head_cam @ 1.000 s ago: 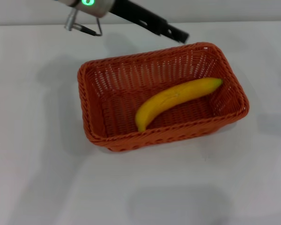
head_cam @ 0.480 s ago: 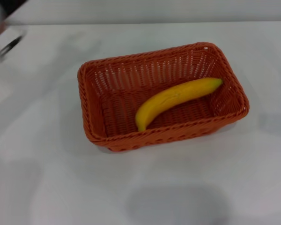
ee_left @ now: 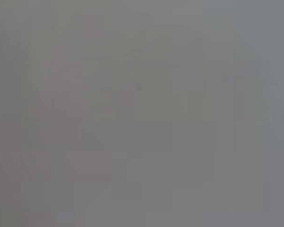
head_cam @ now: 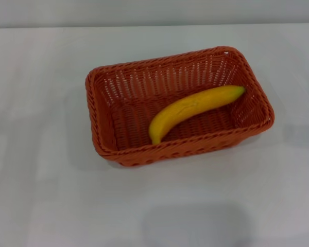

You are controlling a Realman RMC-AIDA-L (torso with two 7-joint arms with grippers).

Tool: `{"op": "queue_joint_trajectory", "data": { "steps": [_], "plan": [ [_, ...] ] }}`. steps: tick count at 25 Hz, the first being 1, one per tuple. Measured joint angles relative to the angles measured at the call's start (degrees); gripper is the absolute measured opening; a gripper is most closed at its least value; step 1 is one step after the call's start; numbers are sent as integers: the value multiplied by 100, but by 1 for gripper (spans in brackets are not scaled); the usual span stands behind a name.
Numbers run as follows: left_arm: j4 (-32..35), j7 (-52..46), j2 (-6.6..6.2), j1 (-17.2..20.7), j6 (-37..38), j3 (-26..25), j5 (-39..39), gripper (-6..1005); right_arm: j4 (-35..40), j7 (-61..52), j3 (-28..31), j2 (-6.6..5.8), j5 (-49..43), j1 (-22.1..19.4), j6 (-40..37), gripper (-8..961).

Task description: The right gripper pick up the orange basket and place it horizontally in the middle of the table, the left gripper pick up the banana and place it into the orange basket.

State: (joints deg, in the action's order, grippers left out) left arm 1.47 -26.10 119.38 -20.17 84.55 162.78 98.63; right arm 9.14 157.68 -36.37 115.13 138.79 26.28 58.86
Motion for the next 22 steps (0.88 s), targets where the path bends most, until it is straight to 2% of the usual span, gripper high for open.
{"op": "queue_joint_trajectory", "data": {
  "steps": [6, 13, 22],
  "plan": [
    [312, 350, 10, 413, -235, 5, 335, 868, -9, 14, -42, 5, -18, -4, -13, 656],
    [261, 372, -8, 458, -534, 9, 289, 869, -88, 185, -87, 43, -33, -25, -7, 657],
    [265, 452, -19, 425, -537, 9, 279, 870, -324, 215, -37, 72, -17, -47, 209, 835]
  ]
}}
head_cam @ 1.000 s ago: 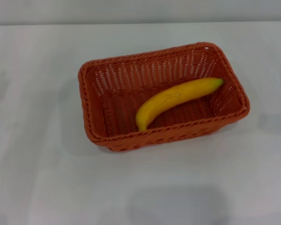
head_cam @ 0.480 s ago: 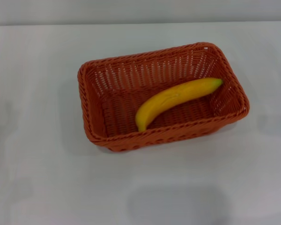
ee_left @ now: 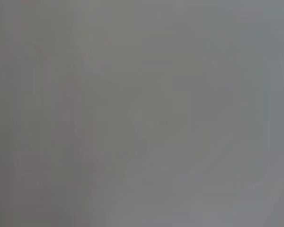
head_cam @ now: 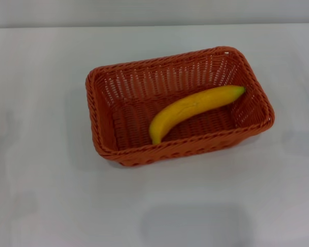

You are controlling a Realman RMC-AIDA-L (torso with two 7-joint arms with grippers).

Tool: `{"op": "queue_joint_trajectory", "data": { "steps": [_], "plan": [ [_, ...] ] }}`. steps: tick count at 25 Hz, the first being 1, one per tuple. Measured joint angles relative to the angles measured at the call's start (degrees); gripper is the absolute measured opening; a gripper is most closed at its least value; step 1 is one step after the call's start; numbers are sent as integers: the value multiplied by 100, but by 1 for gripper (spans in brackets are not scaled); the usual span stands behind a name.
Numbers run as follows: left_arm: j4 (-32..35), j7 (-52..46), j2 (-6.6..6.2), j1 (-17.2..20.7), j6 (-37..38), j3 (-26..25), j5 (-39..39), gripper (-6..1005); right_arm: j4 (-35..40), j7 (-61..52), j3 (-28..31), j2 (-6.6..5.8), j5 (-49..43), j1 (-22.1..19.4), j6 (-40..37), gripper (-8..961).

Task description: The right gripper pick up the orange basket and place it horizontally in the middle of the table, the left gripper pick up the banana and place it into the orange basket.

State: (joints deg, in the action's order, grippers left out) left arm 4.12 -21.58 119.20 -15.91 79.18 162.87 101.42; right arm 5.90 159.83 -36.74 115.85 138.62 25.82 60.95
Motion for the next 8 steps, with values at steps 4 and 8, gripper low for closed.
{"op": "queue_joint_trajectory", "data": {
  "steps": [4, 8],
  "plan": [
    [5, 211, 15, 10, 0, 0, 3, 870, -123, -34, 32, -5, 28, -76, 239, 876],
    [53, 389, 23, 27, 0, 0, 4, 870, -285, -41, 102, 7, 38, -141, 424, 876]
  ]
}}
